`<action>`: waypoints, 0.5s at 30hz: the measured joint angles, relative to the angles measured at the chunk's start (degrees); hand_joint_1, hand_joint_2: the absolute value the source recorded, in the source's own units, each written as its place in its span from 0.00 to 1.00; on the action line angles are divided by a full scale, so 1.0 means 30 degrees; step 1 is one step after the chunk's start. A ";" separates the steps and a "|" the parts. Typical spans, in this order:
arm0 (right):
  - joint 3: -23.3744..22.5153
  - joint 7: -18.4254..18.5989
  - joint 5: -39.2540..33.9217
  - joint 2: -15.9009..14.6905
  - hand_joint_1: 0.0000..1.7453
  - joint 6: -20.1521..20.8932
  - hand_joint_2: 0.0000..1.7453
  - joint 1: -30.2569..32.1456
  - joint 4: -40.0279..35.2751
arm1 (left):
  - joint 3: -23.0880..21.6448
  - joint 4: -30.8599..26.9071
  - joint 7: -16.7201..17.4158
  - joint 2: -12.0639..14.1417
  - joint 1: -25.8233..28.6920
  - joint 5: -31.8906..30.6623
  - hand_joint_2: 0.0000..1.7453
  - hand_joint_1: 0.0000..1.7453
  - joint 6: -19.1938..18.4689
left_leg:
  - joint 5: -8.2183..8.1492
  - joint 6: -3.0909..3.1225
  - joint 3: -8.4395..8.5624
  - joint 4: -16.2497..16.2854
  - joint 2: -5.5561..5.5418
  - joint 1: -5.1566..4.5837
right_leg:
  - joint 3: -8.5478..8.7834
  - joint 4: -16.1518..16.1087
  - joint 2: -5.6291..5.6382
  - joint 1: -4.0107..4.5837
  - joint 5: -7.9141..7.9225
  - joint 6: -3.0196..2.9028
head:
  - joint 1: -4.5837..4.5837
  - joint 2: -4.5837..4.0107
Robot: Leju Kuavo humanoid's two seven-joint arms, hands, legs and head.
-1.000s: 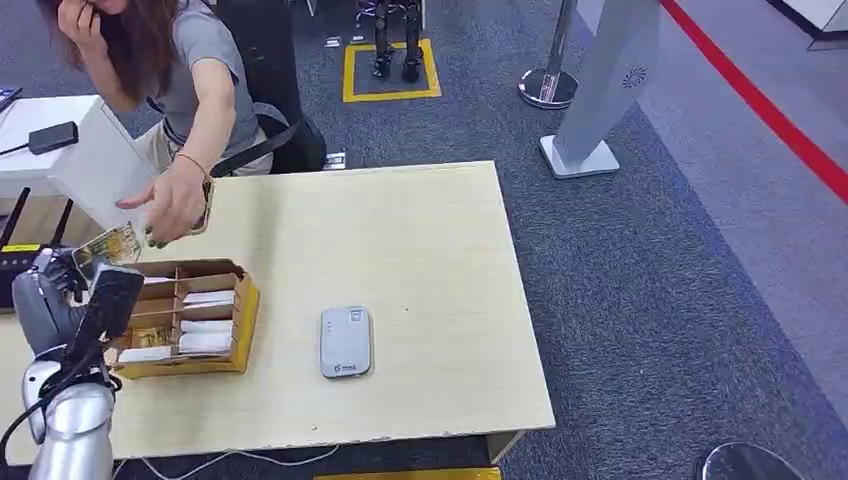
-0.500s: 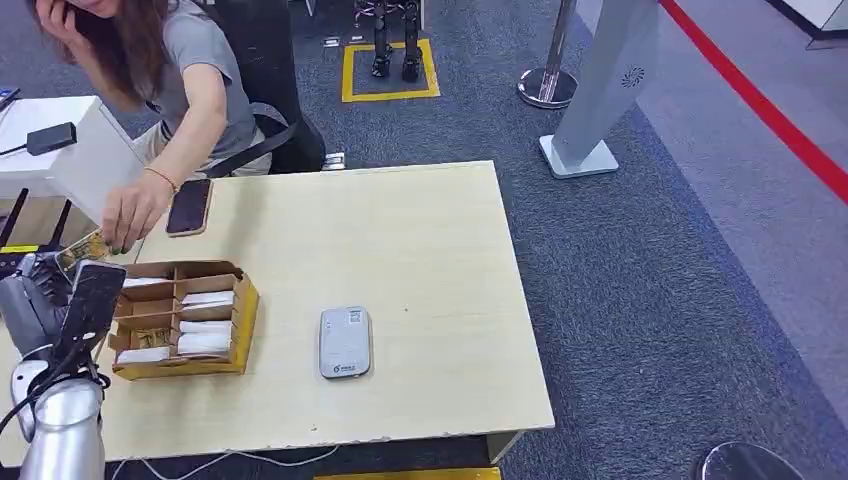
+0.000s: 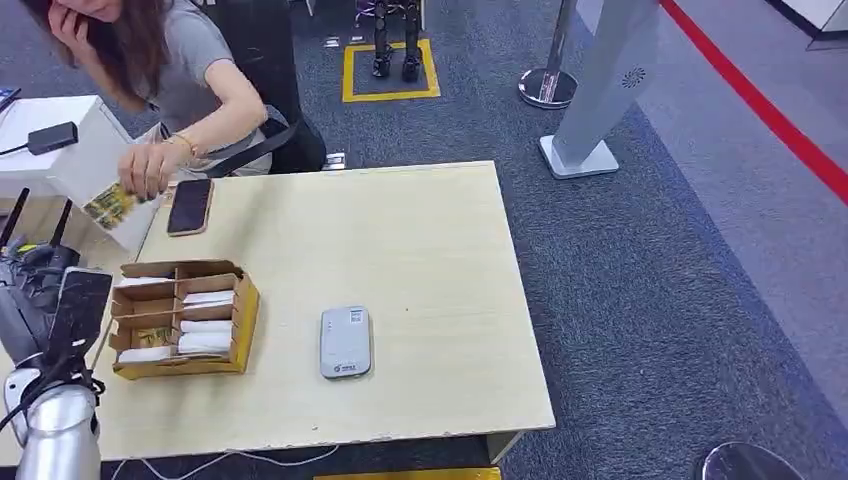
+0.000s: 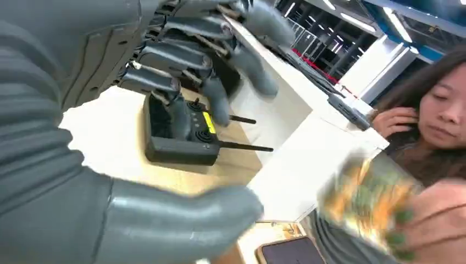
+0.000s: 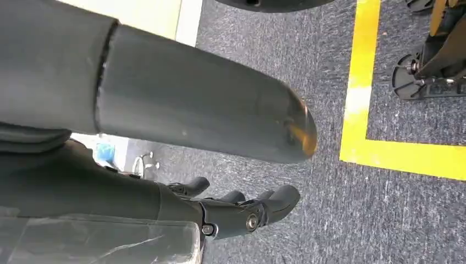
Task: Pass the card to the sensor for recognition and then transmit it.
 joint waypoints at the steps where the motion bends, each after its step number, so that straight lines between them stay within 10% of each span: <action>1: 0.0000 0.0000 -0.0051 0.0000 0.00 -0.0001 0.00 0.0009 0.0000 | 0.0000 -0.0181 -0.0110 0.0037 0.0197 0.0096 1.00 0.00 0.0007 | 0.0000 0.0000 0.0002 0.0000 0.0001 0.0000 | -0.0001 0.0000 0.0001 0.0000 0.0000 0.0000 | -0.0007 0.0000; 7: 0.0000 0.0058 -0.0190 0.0000 0.00 -0.0023 0.00 0.0025 0.0000 | 0.0153 -0.1796 -0.0227 0.0401 0.1699 -0.0278 1.00 0.00 0.0256 | -0.0002 0.0000 -0.0005 -0.0004 -0.0002 0.0002 | -0.0001 0.0000 0.0000 0.0000 -0.0004 0.0000 | 0.0000 0.0000; 15: -0.0123 0.0116 -0.0714 0.0000 0.00 -0.0182 0.00 0.0118 0.0000 | 0.0472 -0.5417 0.1061 0.1225 0.5340 -0.6129 1.00 0.00 0.2257 | -0.0021 -0.0012 -0.0002 -0.0011 0.0015 0.0002 | -0.0009 -0.0002 0.0020 0.0000 -0.0016 0.0004 | 0.0000 0.0000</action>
